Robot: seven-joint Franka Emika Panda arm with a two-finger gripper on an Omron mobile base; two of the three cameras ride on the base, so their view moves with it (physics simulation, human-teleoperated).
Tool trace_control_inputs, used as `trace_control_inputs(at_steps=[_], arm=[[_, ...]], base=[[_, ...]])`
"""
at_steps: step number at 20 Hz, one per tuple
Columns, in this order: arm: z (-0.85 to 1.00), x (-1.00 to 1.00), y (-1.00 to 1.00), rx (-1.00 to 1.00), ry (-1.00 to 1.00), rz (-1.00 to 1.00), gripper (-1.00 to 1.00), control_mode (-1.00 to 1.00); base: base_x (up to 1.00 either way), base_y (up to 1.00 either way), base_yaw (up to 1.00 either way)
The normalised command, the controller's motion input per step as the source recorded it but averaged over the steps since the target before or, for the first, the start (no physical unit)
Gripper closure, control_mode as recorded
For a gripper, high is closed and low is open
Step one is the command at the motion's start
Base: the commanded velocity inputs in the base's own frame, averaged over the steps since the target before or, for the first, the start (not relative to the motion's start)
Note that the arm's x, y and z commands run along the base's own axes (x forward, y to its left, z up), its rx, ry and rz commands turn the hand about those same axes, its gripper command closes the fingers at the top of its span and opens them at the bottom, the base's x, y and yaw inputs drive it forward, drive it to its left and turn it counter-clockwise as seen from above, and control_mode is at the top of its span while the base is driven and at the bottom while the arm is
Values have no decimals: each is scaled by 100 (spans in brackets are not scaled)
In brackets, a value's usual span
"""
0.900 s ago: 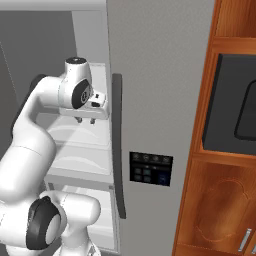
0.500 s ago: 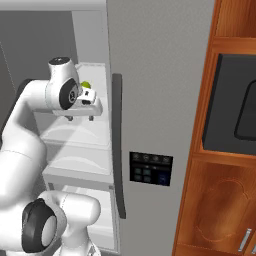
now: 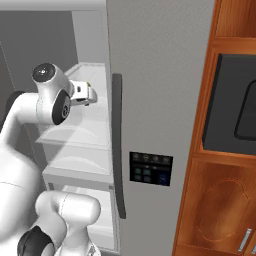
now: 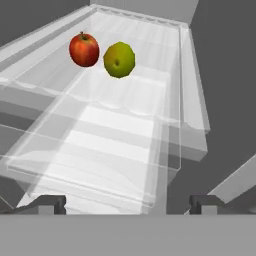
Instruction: Pick the pear and apple from the fridge and place them inside the tupperware on the counter.
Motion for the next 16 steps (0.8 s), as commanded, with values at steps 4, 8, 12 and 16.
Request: trace_control_inputs(at_steps=[4,8,12,16], arm=[[0,53,27,0,4,0,-100,-100],[0,64,30,0,13,0,-100,-100],[1,54,18,0,17,0,-100,-100],[1,47,17,0,0,0,-100,-100]], base=[[0,0,0],[0,0,0],[0,0,0],[0,0,0]])
